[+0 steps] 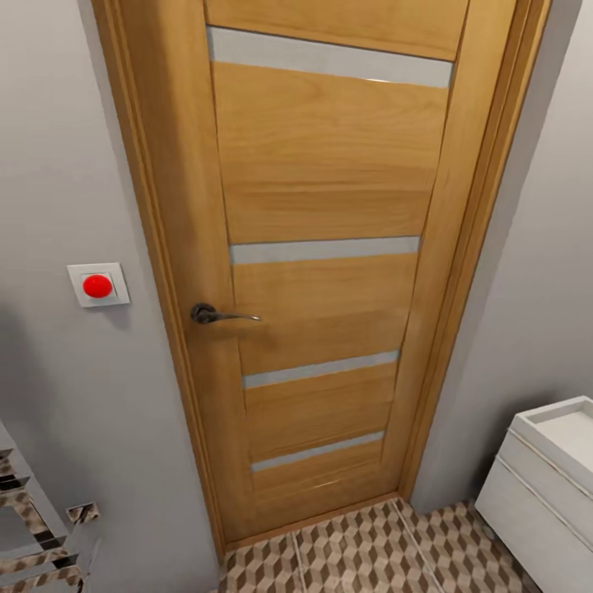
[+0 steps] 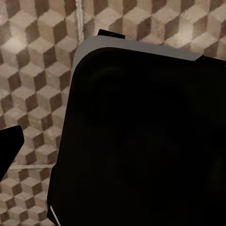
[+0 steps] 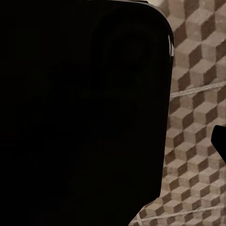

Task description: Take the four mousetraps from the cabinet in the bathroom and place them on the bathroom floor. Make sure all four end up on the same floor surface, and ensure that at least two of them are either under or directly next to the same bathroom sink.

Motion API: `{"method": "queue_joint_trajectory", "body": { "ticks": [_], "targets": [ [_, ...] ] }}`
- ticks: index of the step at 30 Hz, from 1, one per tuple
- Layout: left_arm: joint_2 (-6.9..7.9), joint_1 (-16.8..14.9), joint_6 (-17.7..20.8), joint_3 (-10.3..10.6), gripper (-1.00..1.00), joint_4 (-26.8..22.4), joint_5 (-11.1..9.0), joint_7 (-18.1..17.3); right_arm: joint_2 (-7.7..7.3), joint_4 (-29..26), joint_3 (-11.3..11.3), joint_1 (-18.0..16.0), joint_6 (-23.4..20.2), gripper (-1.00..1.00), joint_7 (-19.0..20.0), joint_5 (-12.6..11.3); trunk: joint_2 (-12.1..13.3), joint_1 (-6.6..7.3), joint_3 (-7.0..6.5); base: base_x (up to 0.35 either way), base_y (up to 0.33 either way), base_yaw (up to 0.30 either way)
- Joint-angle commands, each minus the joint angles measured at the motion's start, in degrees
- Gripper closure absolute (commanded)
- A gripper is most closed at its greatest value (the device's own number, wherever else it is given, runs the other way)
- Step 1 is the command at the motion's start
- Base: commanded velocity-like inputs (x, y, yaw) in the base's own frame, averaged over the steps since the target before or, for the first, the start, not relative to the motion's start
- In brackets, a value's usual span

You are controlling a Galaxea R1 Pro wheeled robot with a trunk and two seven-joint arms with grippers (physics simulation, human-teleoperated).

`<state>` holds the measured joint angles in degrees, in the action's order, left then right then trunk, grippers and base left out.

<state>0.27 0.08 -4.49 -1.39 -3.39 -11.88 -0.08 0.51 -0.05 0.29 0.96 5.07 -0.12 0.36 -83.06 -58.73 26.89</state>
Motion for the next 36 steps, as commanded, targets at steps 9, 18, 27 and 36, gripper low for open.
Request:
{"method": "queue_joint_trajectory", "body": {
  "ticks": [9, 18, 27, 36],
  "targets": [
    [-0.01, 0.0, -0.2, -0.1, -1.00, 0.0, -0.2, 0.0, 0.02, 0.0, 0.1, 0.0, 0.5, -1.00, -0.1, 0.1, 0.0, 0.00, 0.04, 0.000, 0.000, 0.202],
    [-0.01, 0.0, -0.2, -0.1, -1.00, 0.0, -0.2, 0.0, 0.02, 0.0, 0.1, 0.0, 0.6, -1.00, -0.2, 0.1, 0.0, 0.00, 0.04, 0.000, 0.000, 0.266],
    [-0.01, 0.0, -0.1, -0.1, -1.00, 0.0, -0.2, 0.0, 0.02, 0.0, -0.4, 0.0, 0.7, -1.00, -0.2, -0.4, 0.0, 0.00, 0.04, 0.000, 0.000, 0.260],
    [-0.01, 0.0, -0.2, -0.1, -1.00, 0.0, -0.2, 0.0, 0.02, 0.0, -0.7, 0.0, 1.3, -1.00, -0.2, -0.7, 0.0, 0.00, 0.04, 0.000, 0.000, 0.253]
  ]
}}
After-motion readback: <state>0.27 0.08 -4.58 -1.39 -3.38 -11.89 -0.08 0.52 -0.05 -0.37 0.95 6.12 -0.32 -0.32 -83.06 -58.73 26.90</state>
